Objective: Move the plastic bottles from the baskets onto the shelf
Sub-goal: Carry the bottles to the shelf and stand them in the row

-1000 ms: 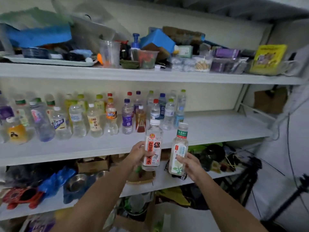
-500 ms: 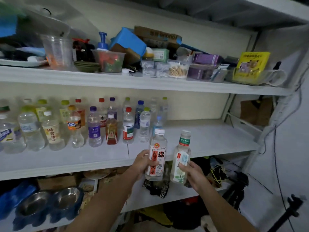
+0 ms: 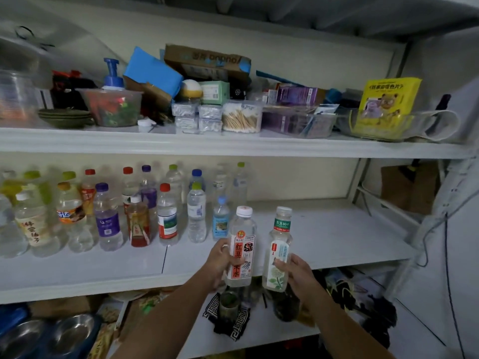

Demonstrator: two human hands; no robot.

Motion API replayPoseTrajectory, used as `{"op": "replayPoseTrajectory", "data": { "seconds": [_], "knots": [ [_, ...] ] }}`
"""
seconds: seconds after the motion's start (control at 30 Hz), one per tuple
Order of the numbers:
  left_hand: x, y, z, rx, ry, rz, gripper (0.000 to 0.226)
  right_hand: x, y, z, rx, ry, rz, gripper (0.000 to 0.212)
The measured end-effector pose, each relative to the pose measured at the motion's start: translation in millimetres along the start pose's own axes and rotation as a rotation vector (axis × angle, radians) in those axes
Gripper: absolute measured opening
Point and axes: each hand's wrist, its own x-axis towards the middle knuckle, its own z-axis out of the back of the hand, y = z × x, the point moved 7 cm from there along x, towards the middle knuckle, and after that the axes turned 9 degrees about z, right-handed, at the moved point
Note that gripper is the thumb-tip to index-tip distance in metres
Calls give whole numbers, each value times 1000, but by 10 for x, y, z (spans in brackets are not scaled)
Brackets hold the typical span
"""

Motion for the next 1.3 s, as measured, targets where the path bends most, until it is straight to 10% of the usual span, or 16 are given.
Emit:
{"op": "replayPoseTrajectory", "data": {
  "seconds": [0.7,1.3],
  "knots": [
    [1742,-62,-435,27,29,36,59,1770,-211,511,-38,124,-7,45],
    [2306,-275,-364,-24,-340,49,48,2907,-306,572,52,336,-55,66]
  ]
}}
